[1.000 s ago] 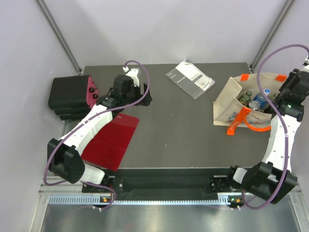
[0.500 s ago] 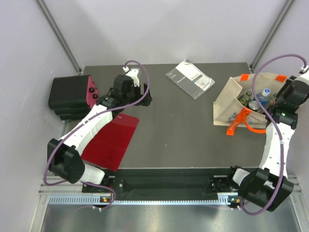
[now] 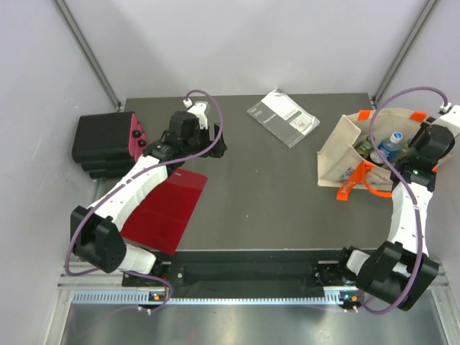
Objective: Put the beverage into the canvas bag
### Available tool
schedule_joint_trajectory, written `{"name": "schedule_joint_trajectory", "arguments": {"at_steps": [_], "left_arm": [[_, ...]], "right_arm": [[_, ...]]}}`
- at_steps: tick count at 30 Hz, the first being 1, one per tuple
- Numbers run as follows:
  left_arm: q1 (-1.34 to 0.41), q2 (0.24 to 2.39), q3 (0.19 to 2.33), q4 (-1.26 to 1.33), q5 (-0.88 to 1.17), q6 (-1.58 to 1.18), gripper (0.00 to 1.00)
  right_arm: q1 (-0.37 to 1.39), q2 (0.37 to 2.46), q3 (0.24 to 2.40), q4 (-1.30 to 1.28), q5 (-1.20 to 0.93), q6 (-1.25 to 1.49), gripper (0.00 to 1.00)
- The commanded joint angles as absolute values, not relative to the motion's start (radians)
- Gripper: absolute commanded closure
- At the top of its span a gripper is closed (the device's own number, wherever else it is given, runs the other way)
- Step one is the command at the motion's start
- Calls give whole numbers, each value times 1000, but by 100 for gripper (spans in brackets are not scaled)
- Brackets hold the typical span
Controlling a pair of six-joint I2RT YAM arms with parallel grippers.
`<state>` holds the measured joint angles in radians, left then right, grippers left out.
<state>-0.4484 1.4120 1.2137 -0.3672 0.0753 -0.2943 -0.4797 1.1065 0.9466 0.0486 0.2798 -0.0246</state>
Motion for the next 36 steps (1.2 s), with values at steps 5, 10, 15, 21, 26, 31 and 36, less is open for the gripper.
{"name": "schedule_joint_trajectory", "arguments": {"at_steps": [5,10,15,21,26,31,36], "left_arm": [[-453,1408,1218,-324,95,-305,11],[-453,1408,1218,-324,100,-307,11],[-451,1411,1218,-324,100,-307,11],[-451,1410,1219,-322,100,-305,11],[-453,1411,1219,-322,98,-305,11],[-451,1411,1218,-322,98,-305,11],[-451,1411,1218,-324,100,-305,11]], "right_arm": [[-471,1072,908,296,302,-20,100],[-469,1071,884,305,311,-11,100],[-466,1071,845,340,302,-8,100],[-463,1094,830,377,294,-14,100],[-463,1124,805,397,296,-8,100],[-463,1153,781,403,301,29,100],[-463,1169,770,410,298,34,100]]}}
